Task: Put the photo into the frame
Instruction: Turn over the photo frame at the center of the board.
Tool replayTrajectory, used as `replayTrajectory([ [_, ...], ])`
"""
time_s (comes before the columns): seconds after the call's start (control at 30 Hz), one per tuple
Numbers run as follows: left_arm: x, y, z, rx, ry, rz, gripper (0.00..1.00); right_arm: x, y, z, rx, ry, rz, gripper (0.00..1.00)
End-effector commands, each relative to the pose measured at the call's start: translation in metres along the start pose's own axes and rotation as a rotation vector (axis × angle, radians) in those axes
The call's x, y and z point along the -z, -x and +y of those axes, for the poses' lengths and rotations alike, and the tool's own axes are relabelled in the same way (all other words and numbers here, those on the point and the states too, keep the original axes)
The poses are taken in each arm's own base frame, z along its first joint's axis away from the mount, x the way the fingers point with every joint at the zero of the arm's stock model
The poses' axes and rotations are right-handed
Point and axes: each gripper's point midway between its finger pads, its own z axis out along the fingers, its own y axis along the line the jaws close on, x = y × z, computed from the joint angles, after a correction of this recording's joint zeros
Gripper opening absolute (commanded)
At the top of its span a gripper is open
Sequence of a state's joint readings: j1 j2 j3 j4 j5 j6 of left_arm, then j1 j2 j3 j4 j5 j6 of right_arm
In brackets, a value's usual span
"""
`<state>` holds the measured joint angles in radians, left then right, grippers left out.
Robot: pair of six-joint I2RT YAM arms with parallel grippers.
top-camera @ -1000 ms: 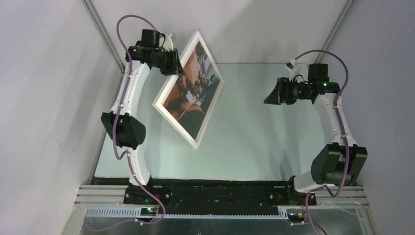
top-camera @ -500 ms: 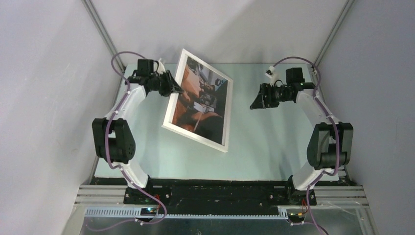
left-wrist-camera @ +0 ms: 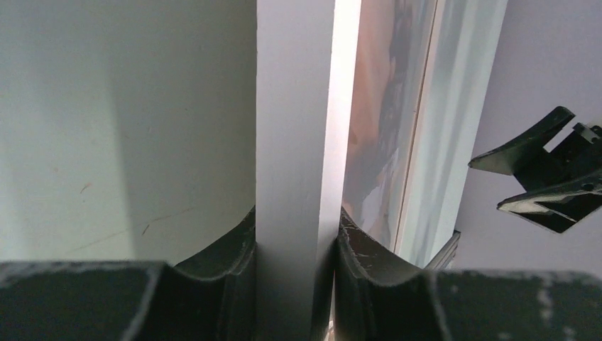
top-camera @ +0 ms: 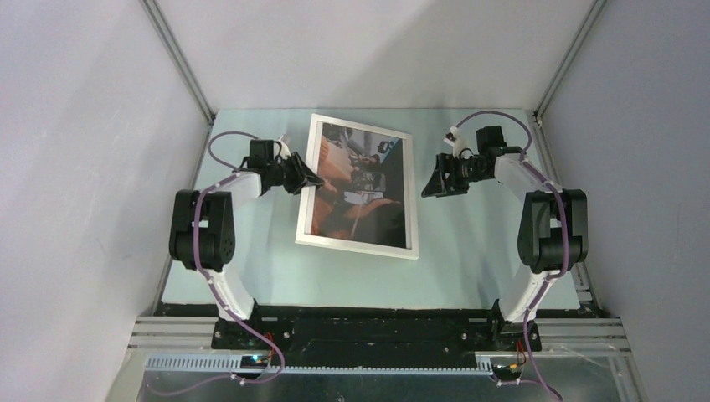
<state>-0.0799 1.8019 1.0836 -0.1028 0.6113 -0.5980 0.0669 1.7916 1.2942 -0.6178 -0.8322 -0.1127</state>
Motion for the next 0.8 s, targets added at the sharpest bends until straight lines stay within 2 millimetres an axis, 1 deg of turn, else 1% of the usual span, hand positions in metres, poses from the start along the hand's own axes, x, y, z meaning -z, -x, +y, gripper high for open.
replayTrajectory([
  [0.0, -0.022, -0.042, 0.05, 0.074, 0.148, 0.082, 0.23, -0.013, -0.002, -0.003, 0.029, 0.024, 0.012, 0.75],
  [0.03, -0.025, -0.043, 0.051, 0.076, 0.142, 0.079, 0.28, -0.015, -0.004, -0.006, 0.022, 0.023, 0.018, 0.75],
  [0.1, -0.029, -0.049, 0.054, 0.083, 0.144, 0.092, 0.35, -0.018, -0.005, -0.009, 0.015, 0.019, 0.025, 0.76],
  [0.2, -0.033, -0.055, 0.057, 0.087, 0.146, 0.098, 0.42, -0.02, -0.008, -0.013, 0.008, 0.011, 0.033, 0.76],
  [0.23, -0.034, -0.056, 0.058, 0.09, 0.148, 0.098, 0.45, -0.021, -0.009, -0.014, 0.004, 0.01, 0.038, 0.76],
  [0.4, -0.036, -0.059, 0.064, 0.093, 0.171, 0.097, 0.56, -0.023, -0.013, -0.019, -0.004, -0.001, 0.051, 0.76],
  [0.47, -0.035, -0.06, 0.066, 0.096, 0.178, 0.096, 0.66, -0.022, -0.013, -0.019, -0.005, -0.004, 0.051, 0.76],
  [0.5, -0.034, -0.062, 0.067, 0.098, 0.182, 0.098, 0.69, -0.023, -0.013, -0.019, -0.006, -0.005, 0.053, 0.76],
  [0.53, -0.033, -0.062, 0.066, 0.097, 0.183, 0.096, 0.75, -0.022, -0.014, -0.019, -0.007, -0.006, 0.055, 0.76],
  [0.57, -0.032, -0.063, 0.067, 0.098, 0.186, 0.097, 0.79, -0.022, -0.014, -0.02, -0.008, -0.007, 0.057, 0.76],
  [0.6, -0.031, -0.064, 0.068, 0.098, 0.19, 0.098, 0.84, -0.022, -0.015, -0.02, -0.01, -0.007, 0.059, 0.76],
  [0.67, -0.029, -0.066, 0.069, 0.092, 0.201, 0.102, 0.92, -0.021, -0.016, -0.02, -0.011, -0.009, 0.064, 0.76],
  [0.73, -0.026, -0.068, 0.071, 0.086, 0.216, 0.104, 0.98, -0.02, -0.016, -0.021, -0.012, -0.012, 0.063, 0.76],
  [0.77, -0.024, -0.068, 0.072, 0.083, 0.224, 0.103, 0.99, -0.02, -0.017, -0.022, -0.012, -0.015, 0.063, 0.76],
])
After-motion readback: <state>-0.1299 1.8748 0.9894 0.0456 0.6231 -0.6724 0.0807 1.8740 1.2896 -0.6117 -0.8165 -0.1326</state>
